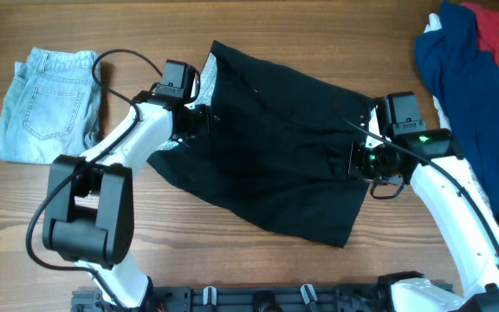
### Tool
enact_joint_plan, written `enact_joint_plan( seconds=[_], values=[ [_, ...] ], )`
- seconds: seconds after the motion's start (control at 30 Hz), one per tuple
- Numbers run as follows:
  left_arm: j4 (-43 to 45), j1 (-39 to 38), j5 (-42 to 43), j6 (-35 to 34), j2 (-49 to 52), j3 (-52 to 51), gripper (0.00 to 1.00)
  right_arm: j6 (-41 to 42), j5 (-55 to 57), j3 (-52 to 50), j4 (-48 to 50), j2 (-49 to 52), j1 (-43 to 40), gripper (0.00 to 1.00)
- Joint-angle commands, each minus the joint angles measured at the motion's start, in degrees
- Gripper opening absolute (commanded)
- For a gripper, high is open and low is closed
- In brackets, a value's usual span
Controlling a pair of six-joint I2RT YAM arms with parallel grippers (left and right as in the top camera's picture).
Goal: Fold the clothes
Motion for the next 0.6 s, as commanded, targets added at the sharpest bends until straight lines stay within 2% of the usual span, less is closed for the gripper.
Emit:
enact_joint_plan(
  seconds=[0.0,0.1,0.17,0.27,0.4,0.5,0.53,0.57],
  values=[
    [0.15,0.13,-0.74,2.03,1.95,-0.09,0.63,-1.11,-0.94,0.79,-0.28,-0.28,-0.07,0.32],
    [-0.61,0.13,0.55,2.03,2.89,-0.09,0.61,-1.09,-0.74,0.79,-0.42,-0.28,-0.07,0.32],
    [-1.57,0.13,1.9,2.03,3.13,-0.09,0.54,-1.07,-0.11,0.79,-0.57,-0.28,-0.07,0.32],
    [-3.1,0.13,2.95,2.01,3.1,-0.09,0.39,-1.09,0.13,0.79,-0.66,-0.28,-0.07,0.32],
    [-3.32,0.13,2.95,1.99,2.99,-0.09,0.33,-1.09,0.13,0.79,-0.52,-0.28,-0.07,0.31],
    [-3.52,0.13,4.24,1.99,2.16,-0.09,0.2,-1.09,0.15,0.79,-0.5,-0.28,-0.07,0.32],
    [-3.58,0.13,4.94,2.01,1.75,-0.09,0.1,-1.09,0.22,0.79,-0.48,-0.28,-0.07,0.32],
    [-3.8,0.13,5.55,1.99,1.16,-0.09,0.04,-1.07,0.42,0.79,-0.48,-0.28,-0.07,0.32]
  ],
)
